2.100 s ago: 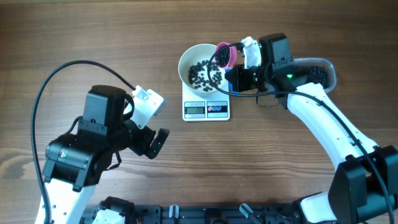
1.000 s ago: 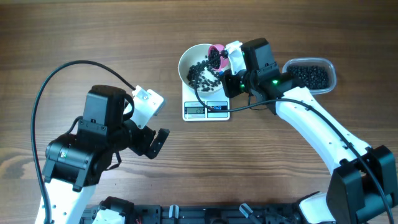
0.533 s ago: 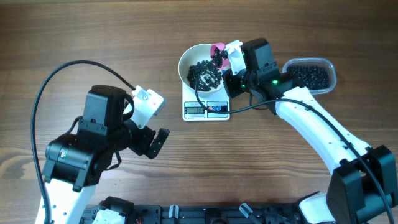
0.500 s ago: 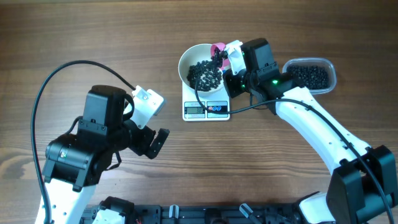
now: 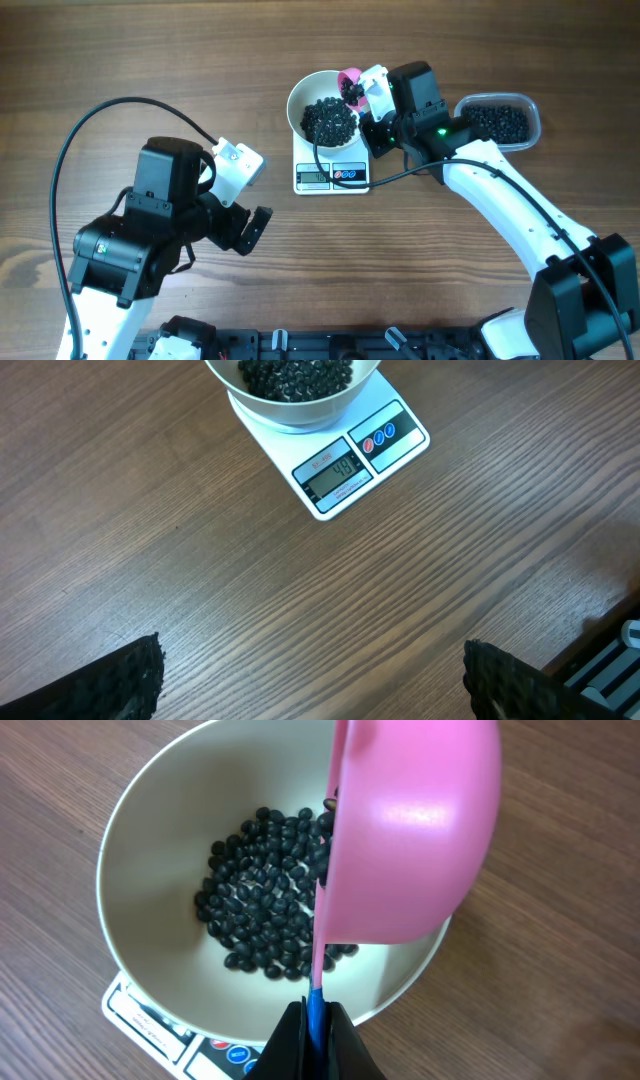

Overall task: Scoop item into bowl and weigh 150g on scale
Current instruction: 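Tilt the scoop with the right gripper to pour beans into the bowl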

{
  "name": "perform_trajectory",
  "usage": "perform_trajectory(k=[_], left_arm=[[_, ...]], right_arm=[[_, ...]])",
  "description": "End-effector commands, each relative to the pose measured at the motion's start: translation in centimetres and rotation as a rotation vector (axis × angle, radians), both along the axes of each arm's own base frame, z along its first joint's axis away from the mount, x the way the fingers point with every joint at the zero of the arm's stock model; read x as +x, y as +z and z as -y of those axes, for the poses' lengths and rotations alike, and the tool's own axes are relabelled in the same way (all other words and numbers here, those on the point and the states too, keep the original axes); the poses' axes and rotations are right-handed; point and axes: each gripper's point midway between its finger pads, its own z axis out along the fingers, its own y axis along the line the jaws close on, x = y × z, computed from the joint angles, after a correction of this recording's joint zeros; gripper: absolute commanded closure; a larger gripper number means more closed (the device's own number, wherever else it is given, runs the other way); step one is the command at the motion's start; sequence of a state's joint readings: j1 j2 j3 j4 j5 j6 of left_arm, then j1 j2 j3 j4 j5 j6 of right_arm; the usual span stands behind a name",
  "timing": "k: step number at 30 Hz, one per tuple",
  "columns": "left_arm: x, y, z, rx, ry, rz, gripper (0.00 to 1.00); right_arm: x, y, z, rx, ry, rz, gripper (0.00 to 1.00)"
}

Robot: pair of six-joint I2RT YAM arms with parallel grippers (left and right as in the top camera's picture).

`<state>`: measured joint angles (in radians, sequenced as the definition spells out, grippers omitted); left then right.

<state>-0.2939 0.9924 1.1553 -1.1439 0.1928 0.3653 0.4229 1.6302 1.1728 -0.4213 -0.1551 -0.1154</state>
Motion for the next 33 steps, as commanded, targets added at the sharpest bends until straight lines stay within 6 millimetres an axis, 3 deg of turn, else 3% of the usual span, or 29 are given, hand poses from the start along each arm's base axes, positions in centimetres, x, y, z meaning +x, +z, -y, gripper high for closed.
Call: perform_trajectory(k=[1,14,16,19,22,25,27,33], left_arm=[[0.3,0.8,0.2,-0.012,-0.021,0.023,0.0],[0.3,0.8,0.2,-0.012,-0.021,0.023,0.0],[0.3,0.8,0.2,-0.012,-0.021,0.023,0.0],[0.3,0.8,0.2,-0.012,-0.02,0.023,0.0],[0.3,0.8,0.2,-0.012,-0.02,0.023,0.0],[0.3,0.8,0.2,-0.012,-0.02,0.023,0.0],[0.3,0.8,0.2,-0.012,-0.021,0.023,0.0],[0.3,0.8,0.3,-0.012,-0.021,0.023,0.0]], right_arm=[[0.4,0.1,0.3,-0.064,0.031,0.05,0.95],[-0.3,0.1,-1.1,-0.113,0.122,0.087,0.96],[0.3,0.1,-0.1,-0.167,0.078,0.113,0.95],[-0.3,0.0,-1.0,-0.131,0.114,0.091,0.96],[0.4,0.2,-0.1,-0.191,0.079,0.129,0.96],[-0.4,0.0,-1.2,-0.172,0.137,0.115,0.96],[0.4,0.1,0.1,-0.257,0.105,0.158,0.96],[0.4,0.5,-1.0,-0.184,0.087,0.15,0.96]])
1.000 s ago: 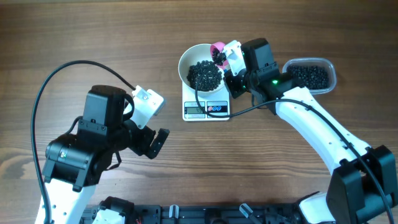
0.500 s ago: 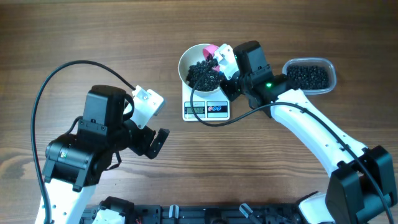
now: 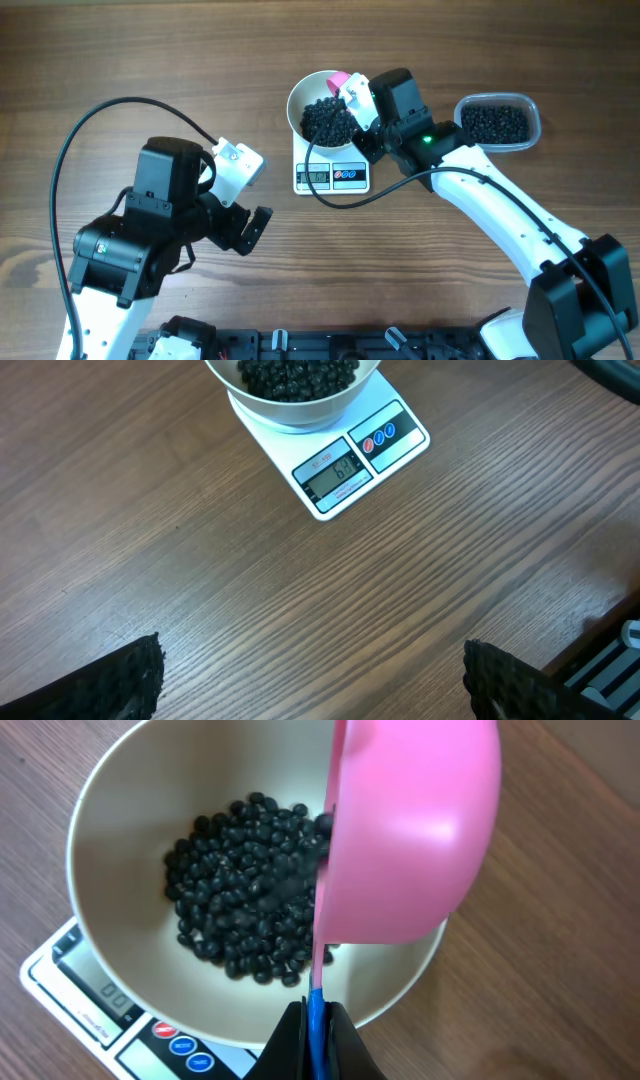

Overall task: Scoop item into bowl and weigh 150g on scale
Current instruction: 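Tilt the scoop with the right gripper to pour beans into the bowl, then move the empty scoop right back over the bean tub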

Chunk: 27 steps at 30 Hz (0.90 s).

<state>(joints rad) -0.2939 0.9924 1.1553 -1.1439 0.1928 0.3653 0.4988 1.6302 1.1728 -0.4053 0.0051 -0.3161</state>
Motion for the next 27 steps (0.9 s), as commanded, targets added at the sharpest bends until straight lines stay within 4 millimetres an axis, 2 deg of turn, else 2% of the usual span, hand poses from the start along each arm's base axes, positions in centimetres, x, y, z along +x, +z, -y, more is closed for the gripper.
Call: perform_trajectory(k=[1,2,4,7,8,11,13,16,18,20,21,23,25,27], left_arm=[[0.3,0.8,0.2,-0.012,-0.02,0.023,0.0],[0.3,0.8,0.2,-0.012,-0.021,0.023,0.0],[0.3,0.8,0.2,-0.012,-0.02,0.023,0.0],[0.3,0.8,0.2,-0.012,-0.02,0.023,0.0],[0.3,0.8,0.2,-0.012,-0.021,0.023,0.0],[0.3,0.8,0.2,-0.012,-0.021,0.023,0.0],[0.3,0.8,0.2,-0.012,-0.02,0.023,0.0],[0.3,0.8,0.2,-0.012,-0.02,0.023,0.0],[0.3,0.8,0.2,-0.012,-0.021,0.023,0.0],[0.3,0.8,0.2,-0.012,-0.021,0.023,0.0],[0.3,0.8,0.2,-0.012,-0.02,0.023,0.01],[0.3,0.8,0.2,-0.012,-0.02,0.023,0.0],[0.3,0.8,0.2,-0.012,-0.02,0.023,0.0],[0.3,0.8,0.2,-0.012,-0.021,0.023,0.0]], right_arm=[[-0.1,0.4,-1.0,0.062,-0.011,-0.007,0.96],[-0.2,0.4,-1.1,0.062,-0.002,-0.011,0.96],[0.5,0.5,0.0,0.009,-0.044,0.028,0.95],[0.1,0.2,-0.3,0.006,-0.022,0.013,0.96],[0.6,0.2,0.7,-0.047,-0.055,0.04,0.96],[0.0,0.1,-0.2,-0.008,-0.025,0.011,0.96],[0.4,0.2,0.6,-0.05,-0.06,0.035,0.95],[-0.4,0.0,-0.7,0.014,-0.02,-0.009,0.96],[0.4,0.2,0.7,-0.057,-0.066,0.038,0.96],[-0.2,0.0,-0.3,-0.02,-0.029,0.012,0.96],[-0.4,-0.2,-0.1,-0.066,-0.001,0.019,0.96],[0.4,0.1,1.2,-0.104,-0.074,0.053,0.96],[-0.3,0.0,-0.2,-0.038,-0.034,0.016,0.96],[0.3,0.2,0.5,-0.049,-0.086,0.038,0.96]])
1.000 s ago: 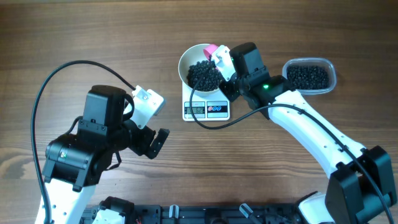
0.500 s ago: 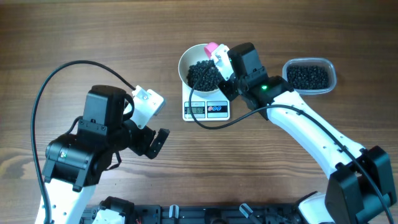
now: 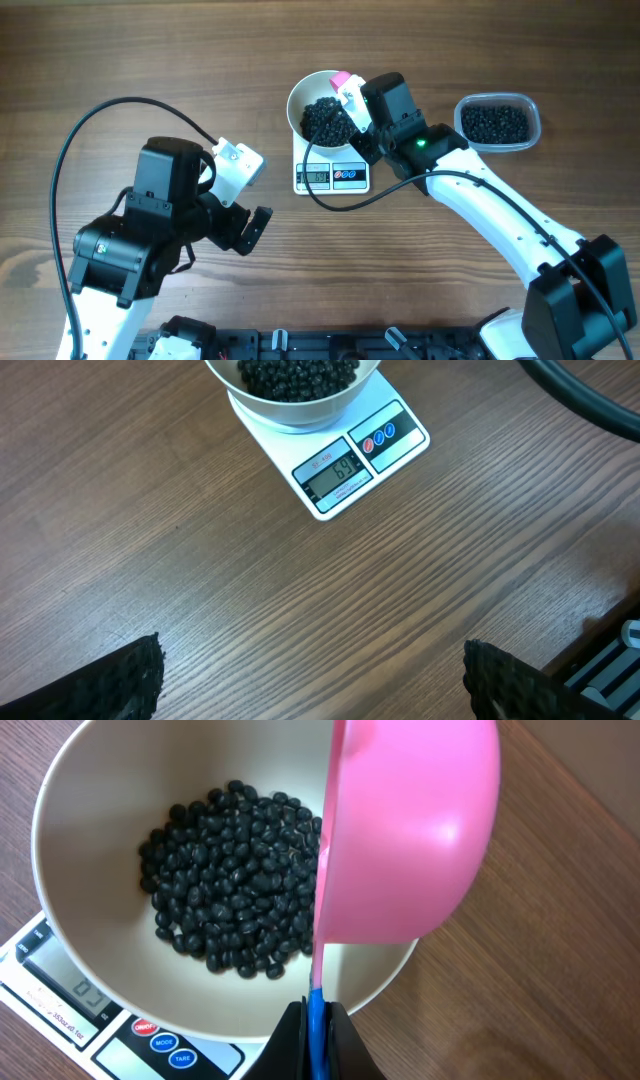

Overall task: Scoop item into bowl and weigh 150g on scale
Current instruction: 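Move the empty scoop right back over the bean tub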

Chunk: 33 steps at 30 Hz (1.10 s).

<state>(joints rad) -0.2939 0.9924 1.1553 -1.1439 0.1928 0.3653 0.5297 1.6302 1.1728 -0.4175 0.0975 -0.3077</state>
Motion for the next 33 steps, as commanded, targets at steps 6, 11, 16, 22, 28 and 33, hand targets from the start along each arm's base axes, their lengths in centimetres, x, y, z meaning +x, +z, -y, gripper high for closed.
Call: perform_trajectory(k=[6,11,16,22,28,33], left_arm=[[0.3,0.8,0.2,-0.012,-0.02,0.023,0.0],[0.3,0.8,0.2,-0.012,-0.021,0.023,0.0],[0.3,0.8,0.2,-0.012,-0.021,0.023,0.0],[0.3,0.8,0.2,-0.012,-0.021,0.023,0.0],[0.3,0.8,0.2,-0.012,-0.021,0.023,0.0],[0.3,0.8,0.2,-0.012,-0.02,0.023,0.0]], right_arm=[[1.6,1.2,1.2,0.132,-0.23,0.018,0.96],[2.0,3.8,2.8,0.204,-0.312,0.046,0.96],[-0.2,4.5,10.0,0.216,-0.546,-0.052,0.96],[-2.6,4.8,18.2,0.115,-0.686,-0.102,0.96],[-4.6,1.1,24.6,-0.011,-0.809,-0.249,0.96],[-4.3,-2.7,26.2,-0.033,-0.848,-0.358,0.96]])
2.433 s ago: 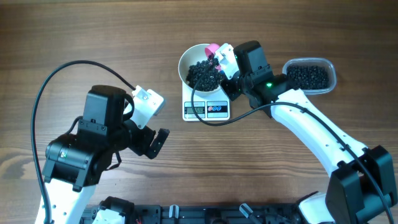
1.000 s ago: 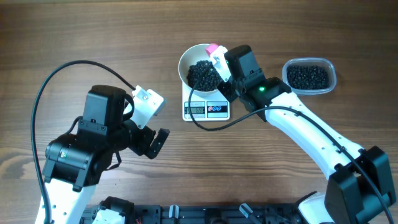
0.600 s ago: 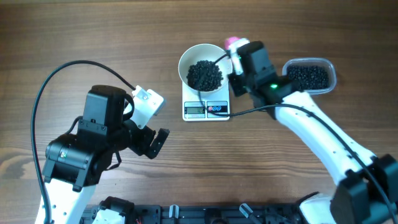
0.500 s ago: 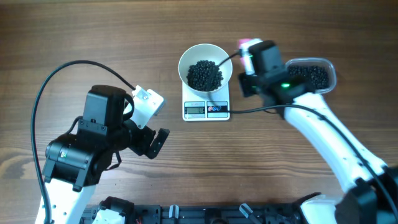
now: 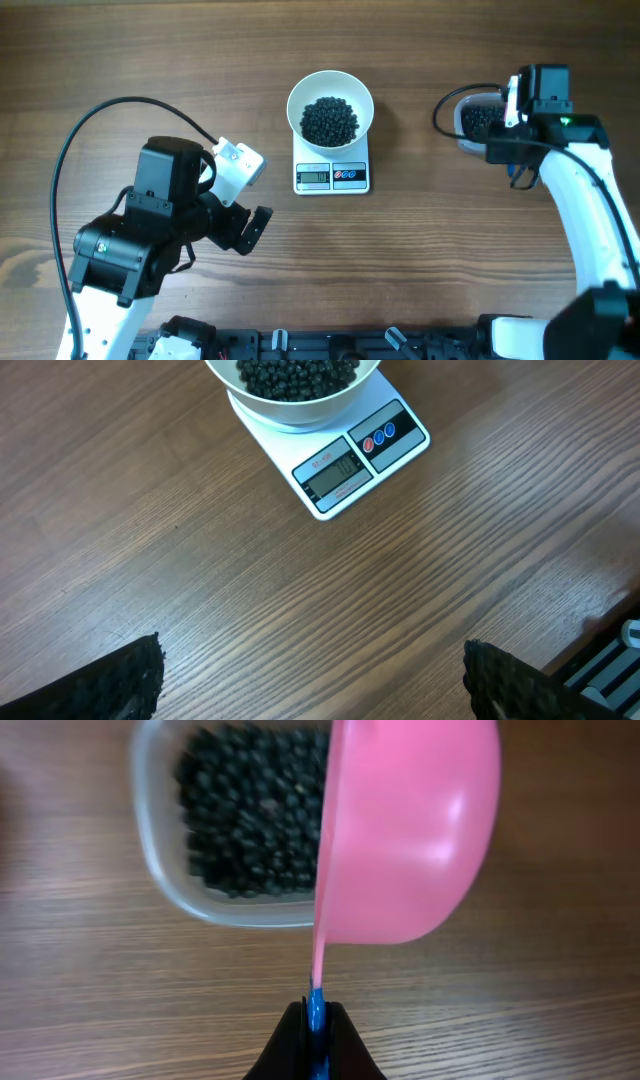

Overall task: Scoop item into bowl and weigh 150g on scale
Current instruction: 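Move the empty scoop right back over the bean tub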

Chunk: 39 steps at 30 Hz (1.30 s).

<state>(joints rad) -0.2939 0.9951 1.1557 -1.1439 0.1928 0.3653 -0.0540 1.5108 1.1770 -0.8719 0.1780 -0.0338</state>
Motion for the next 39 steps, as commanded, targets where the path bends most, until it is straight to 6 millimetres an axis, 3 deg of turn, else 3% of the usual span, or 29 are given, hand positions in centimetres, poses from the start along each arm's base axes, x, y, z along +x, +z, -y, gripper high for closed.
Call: perform_trajectory(k=[1,6,12,31,33,35,39], left_arm=[[0.2,0.9,0.2,-0.012,-0.021,0.025,0.0],[0.2,0.9,0.2,-0.012,-0.021,0.025,0.0],[0.2,0.9,0.2,-0.013,-0.021,0.025,0.0],[0.2,0.9,0.2,-0.012,-0.021,0.025,0.0],[0.2,0.9,0.2,-0.012,-0.021,0.025,0.0],[0.2,0.9,0.2,-0.013,-0.02,0.025,0.0],[0.2,0.9,0.2,-0.013,-0.021,0.025,0.0]], right_arm=[[0.4,-3.0,0.6,-0.006,0.025,-0.091,0.95],[1.0,-5.9,0.0,0.03,0.036,-0.146,0.96],[3.7,-5.3,-0.5,0.064,0.042,-0.032,0.95],[3.5,-5.5,-1.2,0.122,0.005,-0.034,0.76],[3.5,-5.4,-1.4,0.139,-0.016,-0.028,0.71],[3.7,-5.1,-1.6,0.161,-0.035,-0.016,0.57],[4.3,-2.9,-1.7,0.197,-0.106,0.056,0.41]])
